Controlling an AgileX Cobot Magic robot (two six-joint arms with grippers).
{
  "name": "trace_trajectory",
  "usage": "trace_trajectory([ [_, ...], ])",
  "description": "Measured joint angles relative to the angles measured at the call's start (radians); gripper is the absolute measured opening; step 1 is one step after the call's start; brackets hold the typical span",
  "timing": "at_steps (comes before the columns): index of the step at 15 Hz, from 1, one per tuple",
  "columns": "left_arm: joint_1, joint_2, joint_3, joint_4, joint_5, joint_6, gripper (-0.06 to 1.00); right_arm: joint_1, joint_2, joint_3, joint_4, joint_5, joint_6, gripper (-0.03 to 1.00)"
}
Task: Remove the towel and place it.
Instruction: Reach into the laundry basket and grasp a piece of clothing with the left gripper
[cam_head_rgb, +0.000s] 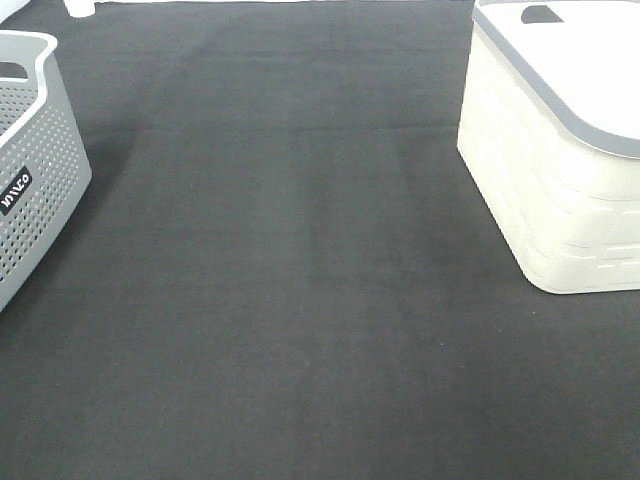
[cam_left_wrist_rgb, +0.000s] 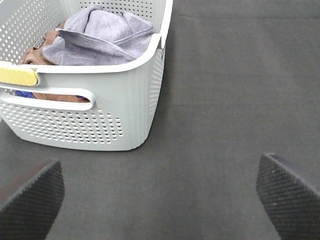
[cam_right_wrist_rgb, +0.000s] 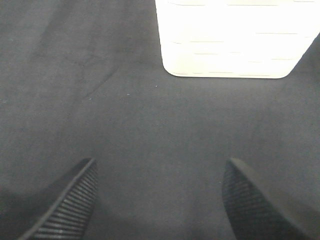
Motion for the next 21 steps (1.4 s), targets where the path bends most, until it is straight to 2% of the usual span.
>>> trace_trajectory([
  [1, 0.0, 0.0, 0.0, 0.0, 0.0, 0.0, 0.99, 0.0, 0.0, 0.0, 0.0, 0.0, 0.0, 0.68],
  [3, 0.0, 0.147, -0.113, 0.0, 0.034, -0.019, 0.99, 0.0, 0.0, 0.0, 0.0, 0.0, 0.0, 0.68],
  [5, 0.0, 0.307, -0.239, 0.005, 0.079, 0.023, 0.99, 0.0, 0.0, 0.0, 0.0, 0.0, 0.0, 0.68],
  [7, 0.0, 0.475, -0.365, 0.005, 0.125, 0.135, 0.99, 0.0, 0.0, 0.0, 0.0, 0.0, 0.0, 0.68],
  [11, 0.0, 0.773, -0.568, 0.007, 0.128, 0.405, 0.98, 0.0, 0.0, 0.0, 0.0, 0.0, 0.0, 0.68],
  [15, 0.004, 1.003, -0.707, 0.036, 0.128, 0.744, 0.98, 0.0, 0.0, 0.0, 0.0, 0.0, 0.0, 0.68],
  [19, 0.14, 1.215, -0.769, 0.146, 0.127, 0.866, 0.97, 0.0, 0.0, 0.0, 0.0, 0.0, 0.0, 0.68],
  [21, 0.161, 1.33, -0.769, 0.205, 0.127, 0.889, 0.97, 0.0, 0.0, 0.0, 0.0, 0.0, 0.0, 0.68],
])
